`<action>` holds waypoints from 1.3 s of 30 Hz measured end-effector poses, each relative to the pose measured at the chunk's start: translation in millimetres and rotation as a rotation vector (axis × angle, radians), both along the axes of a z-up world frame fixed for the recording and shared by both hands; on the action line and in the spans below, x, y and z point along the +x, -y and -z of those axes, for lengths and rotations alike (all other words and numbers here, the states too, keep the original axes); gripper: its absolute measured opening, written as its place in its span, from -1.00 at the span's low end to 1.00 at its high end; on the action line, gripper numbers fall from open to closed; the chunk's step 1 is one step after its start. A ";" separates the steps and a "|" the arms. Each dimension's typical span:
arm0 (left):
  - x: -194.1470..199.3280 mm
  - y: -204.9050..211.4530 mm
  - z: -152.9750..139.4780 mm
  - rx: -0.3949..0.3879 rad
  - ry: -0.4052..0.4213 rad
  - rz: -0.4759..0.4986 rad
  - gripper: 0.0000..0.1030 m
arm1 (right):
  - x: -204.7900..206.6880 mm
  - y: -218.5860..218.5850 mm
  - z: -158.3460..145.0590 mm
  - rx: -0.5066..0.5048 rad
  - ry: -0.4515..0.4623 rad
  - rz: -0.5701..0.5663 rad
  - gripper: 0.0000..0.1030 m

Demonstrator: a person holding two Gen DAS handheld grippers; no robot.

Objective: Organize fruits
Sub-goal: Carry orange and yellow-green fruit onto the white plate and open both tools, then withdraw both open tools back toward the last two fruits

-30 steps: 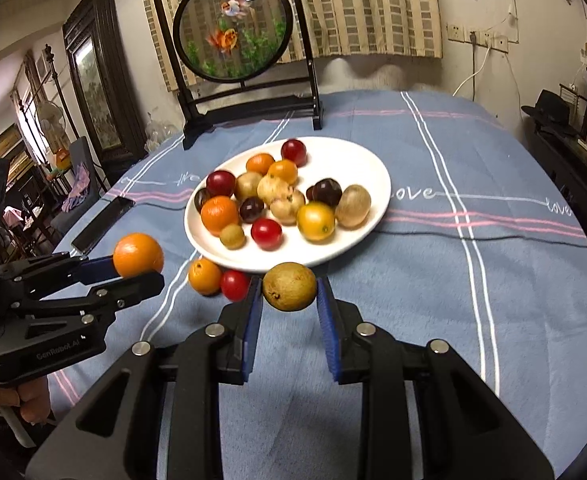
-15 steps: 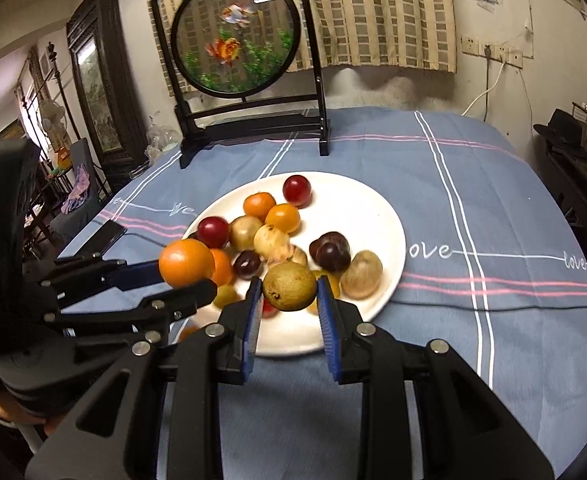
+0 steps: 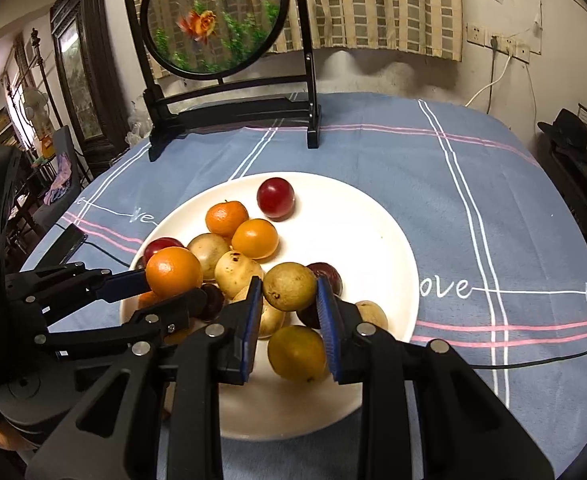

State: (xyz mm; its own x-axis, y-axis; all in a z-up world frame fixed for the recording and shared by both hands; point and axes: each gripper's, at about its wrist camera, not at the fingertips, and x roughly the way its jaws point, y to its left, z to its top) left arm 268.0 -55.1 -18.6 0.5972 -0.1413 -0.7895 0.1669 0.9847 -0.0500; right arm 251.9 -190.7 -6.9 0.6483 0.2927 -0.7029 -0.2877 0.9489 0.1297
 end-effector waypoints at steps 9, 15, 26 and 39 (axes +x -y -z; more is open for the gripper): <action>9.2 2.0 2.4 -0.048 -0.015 -0.014 -0.02 | 4.0 11.3 4.3 0.014 -0.020 0.059 -0.39; -4.1 -0.6 -10.5 -0.016 0.030 -0.050 0.21 | -5.5 21.6 -3.0 0.046 0.000 0.100 0.01; -53.7 -12.8 -28.1 0.007 0.091 -0.039 0.40 | -48.5 32.6 -8.1 0.091 0.007 0.113 0.15; -116.2 -36.7 -8.5 0.004 0.061 -0.053 0.41 | -114.3 27.5 15.3 0.068 -0.042 0.070 0.17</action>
State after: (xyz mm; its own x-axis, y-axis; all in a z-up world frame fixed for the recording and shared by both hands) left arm 151.8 -18.4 -10.1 0.6506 -0.1053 -0.7521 0.1172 0.9924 -0.0376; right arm 137.6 -218.2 -22.2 0.6392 0.2954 -0.7100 -0.2139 0.9551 0.2048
